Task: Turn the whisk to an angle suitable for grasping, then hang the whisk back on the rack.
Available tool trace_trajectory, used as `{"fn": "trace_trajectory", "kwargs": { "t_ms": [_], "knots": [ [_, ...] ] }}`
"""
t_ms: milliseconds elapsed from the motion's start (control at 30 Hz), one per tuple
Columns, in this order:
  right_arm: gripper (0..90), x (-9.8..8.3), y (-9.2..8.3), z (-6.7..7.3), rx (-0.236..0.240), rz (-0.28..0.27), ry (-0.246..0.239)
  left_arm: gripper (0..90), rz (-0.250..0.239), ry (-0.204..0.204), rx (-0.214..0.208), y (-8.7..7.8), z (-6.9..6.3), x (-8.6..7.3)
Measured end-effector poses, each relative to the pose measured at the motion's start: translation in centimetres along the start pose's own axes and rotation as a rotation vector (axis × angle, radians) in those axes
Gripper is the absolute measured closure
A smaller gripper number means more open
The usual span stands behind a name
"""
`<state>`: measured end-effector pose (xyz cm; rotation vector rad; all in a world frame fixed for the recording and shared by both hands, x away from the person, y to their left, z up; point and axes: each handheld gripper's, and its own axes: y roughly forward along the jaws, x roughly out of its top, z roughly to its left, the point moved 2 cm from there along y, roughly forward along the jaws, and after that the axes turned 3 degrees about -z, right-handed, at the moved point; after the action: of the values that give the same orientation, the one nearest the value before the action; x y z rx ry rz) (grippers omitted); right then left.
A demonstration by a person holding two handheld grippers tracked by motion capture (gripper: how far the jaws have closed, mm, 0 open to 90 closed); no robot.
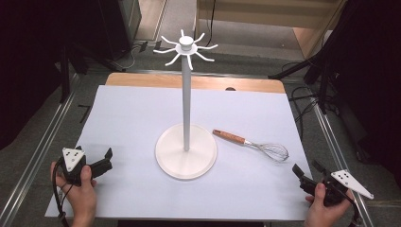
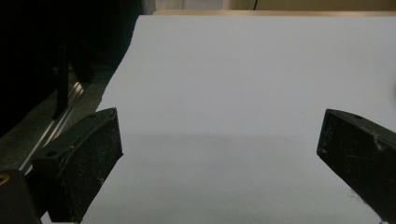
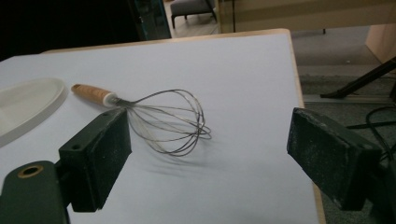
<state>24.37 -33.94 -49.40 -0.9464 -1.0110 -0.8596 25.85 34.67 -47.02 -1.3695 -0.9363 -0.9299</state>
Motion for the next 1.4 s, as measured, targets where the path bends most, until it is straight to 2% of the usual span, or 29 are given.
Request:
{"fn": "trace_trajectory", "kwargs": {
  "t_ms": [100,200,300,433,700,833,933,1100,1133,1200,1400],
  "knots": [
    [21.3,0.0,0.3,0.3,-0.006,0.033,-0.022,0.5,0.002,-0.011,-0.001,0.0,0.1,0.0],
    [22.0,0.0,0.6,0.5,0.006,0.068,-0.022,0.5,-0.005,-0.002,-0.008,-0.1,0.0,0.0],
    [20.3,-0.1,0.5,0.6,0.030,0.066,-0.032,0.5,-0.010,0.002,-0.005,-0.1,0.0,0.0],
    [13.6,-0.1,0.3,0.9,0.060,0.055,-0.055,0.5,-0.008,0.003,-0.005,-0.1,0.0,0.0],
    [15.5,-0.1,0.4,1.4,0.046,0.079,-0.100,0.5,-0.002,0.015,0.002,0.0,-0.1,0.0],
    [20.5,0.1,0.5,1.7,0.085,0.108,-0.121,0.5,-0.005,0.027,0.005,-0.1,-0.3,-0.1],
    [21.8,0.4,0.5,2.1,0.090,0.120,-0.139,0.5,-0.008,0.027,0.004,-0.1,-0.3,-0.1],
    [21.8,1.1,0.9,2.5,0.110,0.147,-0.187,0.5,-0.017,0.029,0.002,-0.2,-0.3,-0.1],
    [21.5,1.2,1.2,2.8,0.122,0.183,-0.217,0.5,-0.017,0.038,0.001,-0.2,-0.3,-0.1],
    [21.6,1.3,1.5,3.1,0.129,0.213,-0.246,0.5,-0.009,0.045,0.005,-0.1,-0.4,-0.1],
    [24.6,2.3,2.1,4.2,0.182,0.270,-0.316,0.5,-0.004,0.047,-0.003,-0.1,-0.4,-0.1]
  ]
}}
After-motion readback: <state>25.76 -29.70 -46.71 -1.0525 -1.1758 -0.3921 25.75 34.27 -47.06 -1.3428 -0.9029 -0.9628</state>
